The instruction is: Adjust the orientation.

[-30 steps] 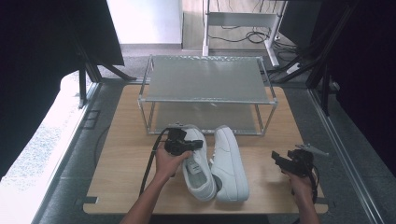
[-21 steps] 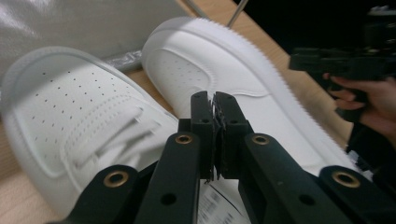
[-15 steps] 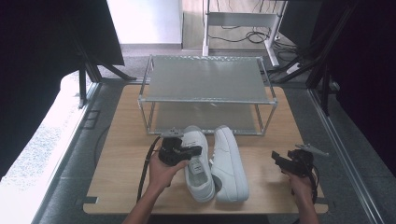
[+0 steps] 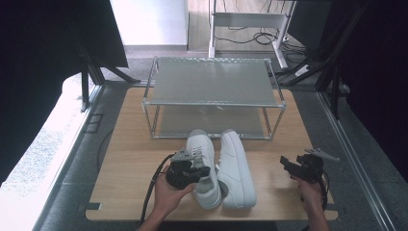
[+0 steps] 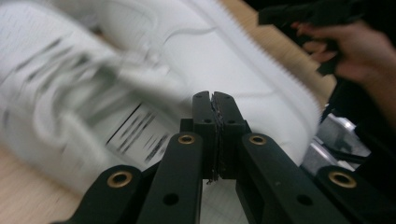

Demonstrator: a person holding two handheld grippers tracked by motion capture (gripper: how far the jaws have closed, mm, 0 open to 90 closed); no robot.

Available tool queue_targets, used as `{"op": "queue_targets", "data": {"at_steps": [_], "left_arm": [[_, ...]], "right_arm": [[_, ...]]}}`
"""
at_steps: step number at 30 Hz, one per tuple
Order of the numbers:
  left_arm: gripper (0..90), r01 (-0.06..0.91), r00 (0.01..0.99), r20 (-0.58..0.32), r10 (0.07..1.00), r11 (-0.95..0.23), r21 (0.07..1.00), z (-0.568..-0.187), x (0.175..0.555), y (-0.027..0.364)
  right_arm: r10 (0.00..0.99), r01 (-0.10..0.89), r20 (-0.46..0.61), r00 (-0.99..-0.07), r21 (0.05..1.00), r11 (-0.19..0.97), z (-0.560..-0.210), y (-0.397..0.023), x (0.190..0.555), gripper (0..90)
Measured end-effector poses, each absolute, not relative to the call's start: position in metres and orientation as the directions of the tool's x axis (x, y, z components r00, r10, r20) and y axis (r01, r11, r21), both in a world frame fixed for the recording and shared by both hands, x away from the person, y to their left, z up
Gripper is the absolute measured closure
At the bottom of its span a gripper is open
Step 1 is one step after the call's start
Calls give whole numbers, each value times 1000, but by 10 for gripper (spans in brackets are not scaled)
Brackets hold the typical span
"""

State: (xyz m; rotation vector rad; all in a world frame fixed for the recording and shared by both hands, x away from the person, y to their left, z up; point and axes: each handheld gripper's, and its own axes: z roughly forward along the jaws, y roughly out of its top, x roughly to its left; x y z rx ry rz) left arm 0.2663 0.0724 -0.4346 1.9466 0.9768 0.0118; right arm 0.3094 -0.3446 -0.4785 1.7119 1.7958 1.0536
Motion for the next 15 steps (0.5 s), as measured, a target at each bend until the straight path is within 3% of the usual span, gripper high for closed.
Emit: {"op": "queue_targets", "data": {"at_steps": [5,15], "left_arm": [[900,651,648,-314,694,-290,701,-452,268,79],[900,672,630,-312,712,-297,679,-453,270,94]], "right_arm": [[973,646,175,-148,762,-38,-481,-342,312,287],[974,649,173,-149,760,-35,-481,-341,311,287]]}}
